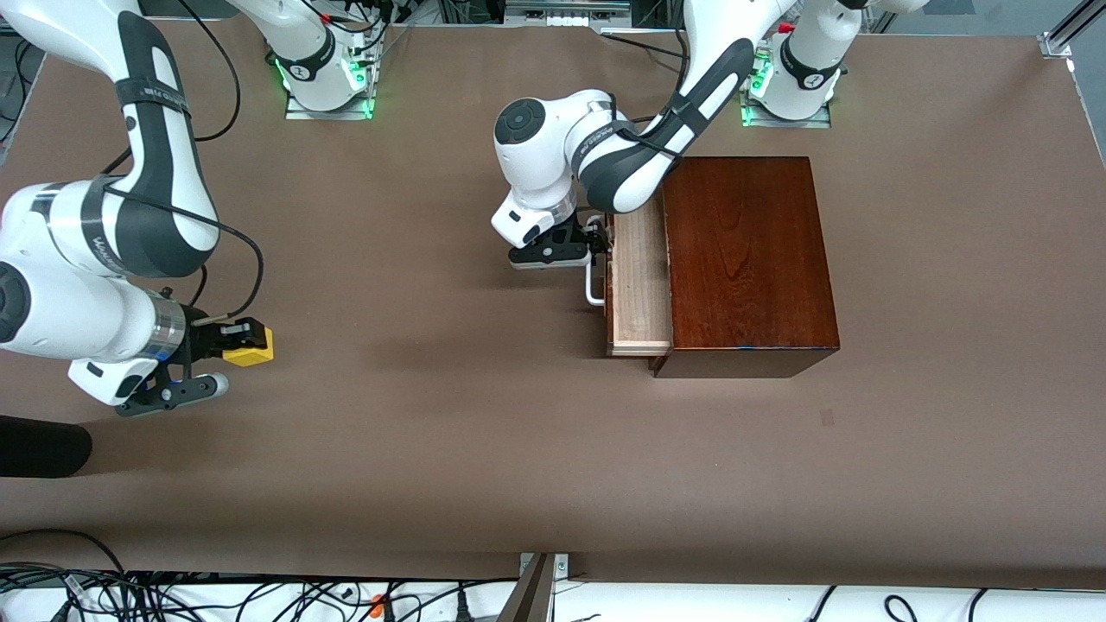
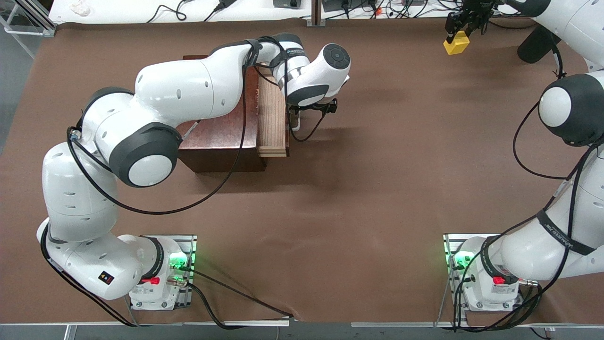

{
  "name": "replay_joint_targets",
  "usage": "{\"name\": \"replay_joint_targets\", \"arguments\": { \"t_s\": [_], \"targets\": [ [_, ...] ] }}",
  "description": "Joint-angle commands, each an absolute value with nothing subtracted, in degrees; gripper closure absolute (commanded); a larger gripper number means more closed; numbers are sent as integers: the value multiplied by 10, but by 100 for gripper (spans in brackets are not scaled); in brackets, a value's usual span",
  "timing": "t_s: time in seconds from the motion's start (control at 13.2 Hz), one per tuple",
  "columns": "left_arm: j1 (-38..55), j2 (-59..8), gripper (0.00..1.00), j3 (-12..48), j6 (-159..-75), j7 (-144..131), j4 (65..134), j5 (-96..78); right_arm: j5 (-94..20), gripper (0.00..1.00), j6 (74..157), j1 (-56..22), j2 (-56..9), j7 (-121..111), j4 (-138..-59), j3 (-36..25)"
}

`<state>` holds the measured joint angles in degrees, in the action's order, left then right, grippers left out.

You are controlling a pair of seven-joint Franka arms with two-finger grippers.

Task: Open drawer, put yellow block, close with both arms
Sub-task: 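Pull the drawer open with the left gripper while the right gripper grasps the cube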

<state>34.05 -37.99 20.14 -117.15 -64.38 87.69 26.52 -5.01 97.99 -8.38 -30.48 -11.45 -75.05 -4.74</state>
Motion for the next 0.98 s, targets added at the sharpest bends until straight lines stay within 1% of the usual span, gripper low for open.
{"name": "replay_joint_targets", "arguments": {
  "t_s": [0.0,0.15,0.3,0.45,0.68,0.91],
  "targets": [
    [368,-428,0,224,-1204,-661,808,224,-61,87,920,-82,-310,-130,-694,-47],
    [368,-425,0,224,-1195,-661,807,224,-61,87,881,-81,-310,-131,-665,-47],
    [368,-419,0,224,-1187,-661,807,224,-61,87,872,-82,-310,-131,-661,-47],
    [368,-406,0,225,-1149,-660,805,224,-62,87,872,-82,-309,-131,-661,-47],
    [371,-396,0,227,-1071,-660,804,227,-62,87,872,-81,-309,-136,-661,-47],
    [372,-368,0,227,-1025,-650,804,224,-62,87,873,-81,-310,-136,-661,-47]
  ]
}}
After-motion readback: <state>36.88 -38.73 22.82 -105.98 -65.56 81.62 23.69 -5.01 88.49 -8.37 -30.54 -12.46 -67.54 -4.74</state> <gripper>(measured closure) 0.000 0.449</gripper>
